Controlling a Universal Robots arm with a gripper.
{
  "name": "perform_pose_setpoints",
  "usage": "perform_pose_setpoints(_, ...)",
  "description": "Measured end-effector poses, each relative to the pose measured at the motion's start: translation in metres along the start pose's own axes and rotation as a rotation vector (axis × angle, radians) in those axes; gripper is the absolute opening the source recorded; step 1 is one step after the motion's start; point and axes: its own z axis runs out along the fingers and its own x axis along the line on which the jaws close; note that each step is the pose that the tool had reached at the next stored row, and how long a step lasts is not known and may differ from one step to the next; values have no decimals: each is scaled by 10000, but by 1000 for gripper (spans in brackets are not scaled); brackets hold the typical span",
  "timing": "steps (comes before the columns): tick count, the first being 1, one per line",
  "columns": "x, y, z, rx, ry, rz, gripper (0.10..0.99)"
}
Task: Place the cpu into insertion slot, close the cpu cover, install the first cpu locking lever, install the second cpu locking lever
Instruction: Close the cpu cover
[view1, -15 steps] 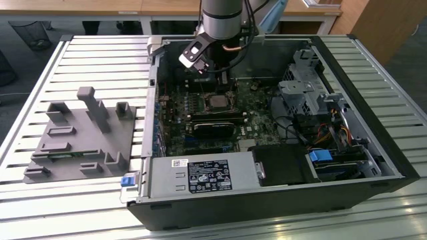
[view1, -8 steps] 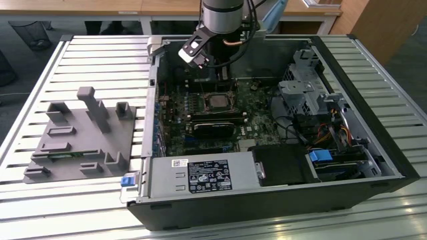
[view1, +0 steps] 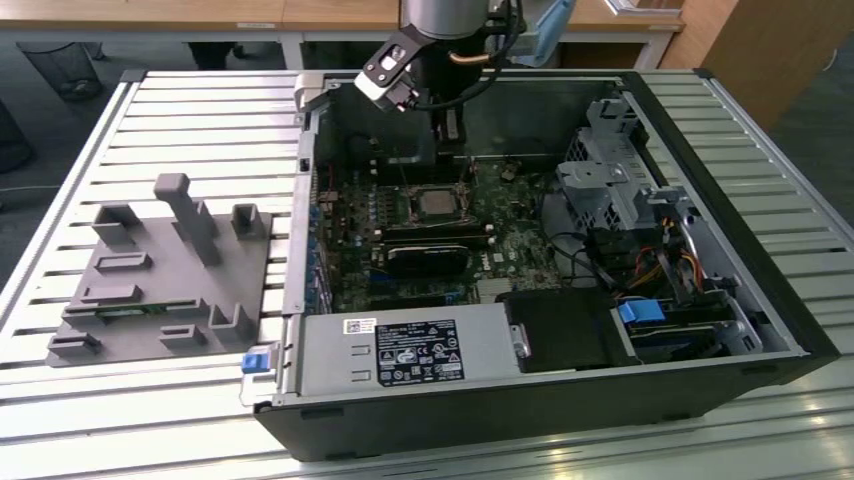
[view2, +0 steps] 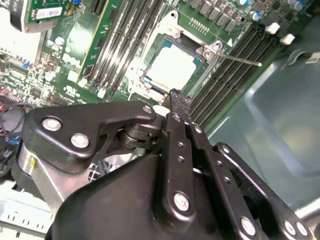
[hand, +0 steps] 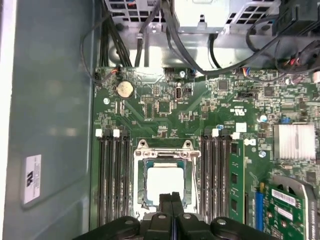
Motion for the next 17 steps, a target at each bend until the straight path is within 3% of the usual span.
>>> perform_pose_setpoints(10,-36,6,-9,-1,1,0,106)
perform_pose_setpoints(17,-35,66,-5,0,0,0,106)
